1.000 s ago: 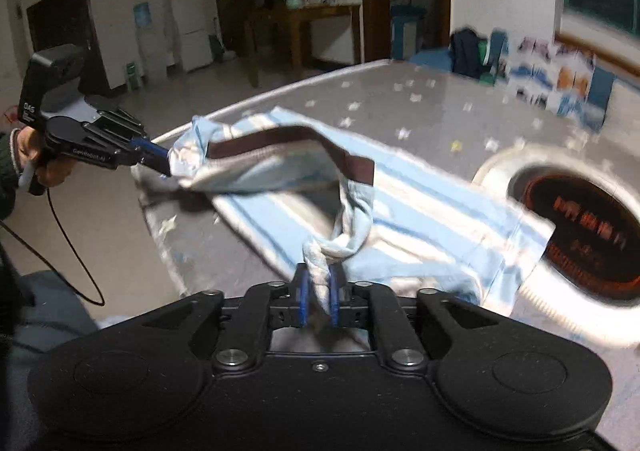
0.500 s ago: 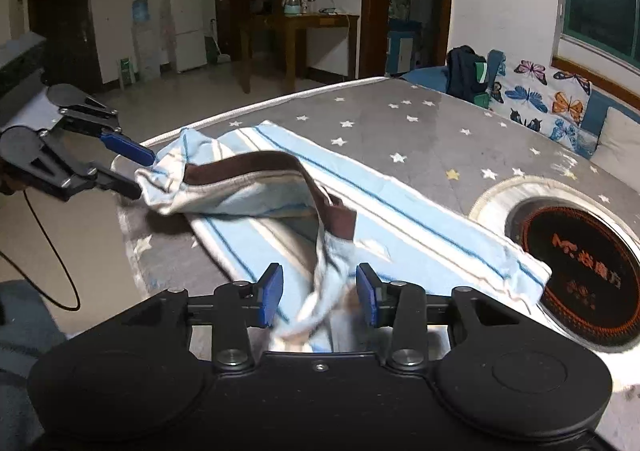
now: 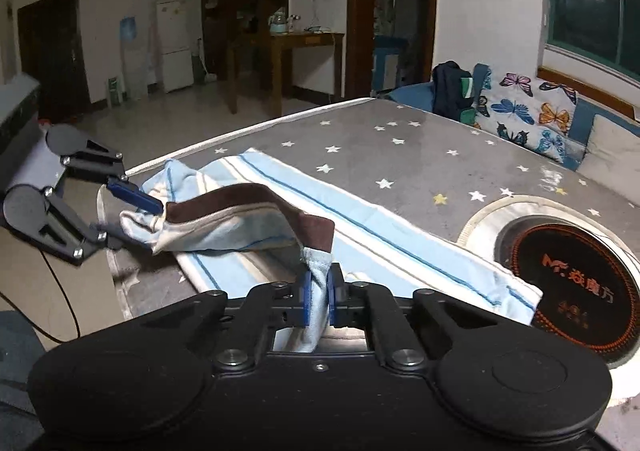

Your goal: Fold clothes

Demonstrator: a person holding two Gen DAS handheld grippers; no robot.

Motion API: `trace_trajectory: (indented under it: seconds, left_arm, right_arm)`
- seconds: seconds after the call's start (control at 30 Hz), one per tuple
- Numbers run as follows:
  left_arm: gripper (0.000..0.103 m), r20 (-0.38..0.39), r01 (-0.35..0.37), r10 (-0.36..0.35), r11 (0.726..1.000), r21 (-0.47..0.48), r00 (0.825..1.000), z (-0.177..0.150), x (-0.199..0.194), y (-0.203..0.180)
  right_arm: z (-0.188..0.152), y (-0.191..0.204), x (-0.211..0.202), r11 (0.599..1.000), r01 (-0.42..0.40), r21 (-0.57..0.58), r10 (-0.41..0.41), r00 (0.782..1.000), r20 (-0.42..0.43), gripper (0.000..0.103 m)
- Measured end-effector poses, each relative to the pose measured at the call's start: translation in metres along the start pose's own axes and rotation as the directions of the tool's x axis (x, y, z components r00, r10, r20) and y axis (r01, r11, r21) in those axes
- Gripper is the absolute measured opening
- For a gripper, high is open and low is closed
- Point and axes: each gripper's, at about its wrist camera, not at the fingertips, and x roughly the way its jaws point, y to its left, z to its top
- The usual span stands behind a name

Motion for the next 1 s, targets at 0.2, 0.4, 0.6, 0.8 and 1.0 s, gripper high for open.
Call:
trace_trajectory:
  seconds: [0.2,0.4,0.6,0.8,1.0]
  left_arm:
    - [0.025,0.024,0.004,-0.002,0.996,-0.092,1.000,0.001,-0.008,0.024]
    - [0.023,-0.018,0.005,-0.005,1.000,-0.020,1.000,0.000,0.006,0.013]
    - [0.029,-0.057,-0.001,0.003,0.999,0.037,0.998,0.001,0.022,0.007]
    - [0.009,-0.045,-0.019,0.015,0.996,-0.085,0.999,-0.001,0.024,0.025]
    - [0.008,0.011,-0.128,0.136,0.954,-0.270,0.991,-0.004,0.000,0.052]
  right_arm:
    - [-0.006,-0.001,0.004,1.000,-0.001,0.013,0.001,1.000,-0.026,0.009]
    - [-0.011,-0.001,0.004,1.000,-0.005,0.021,0.006,0.999,-0.032,0.009]
    - [-0.013,-0.001,0.007,1.000,-0.010,0.020,0.010,0.999,-0.037,0.009]
    - [-0.013,0.004,0.009,1.000,-0.002,-0.009,0.002,1.000,-0.026,0.012]
    - [-0.009,0.006,0.016,1.000,0.001,-0.024,-0.002,0.999,-0.033,0.013]
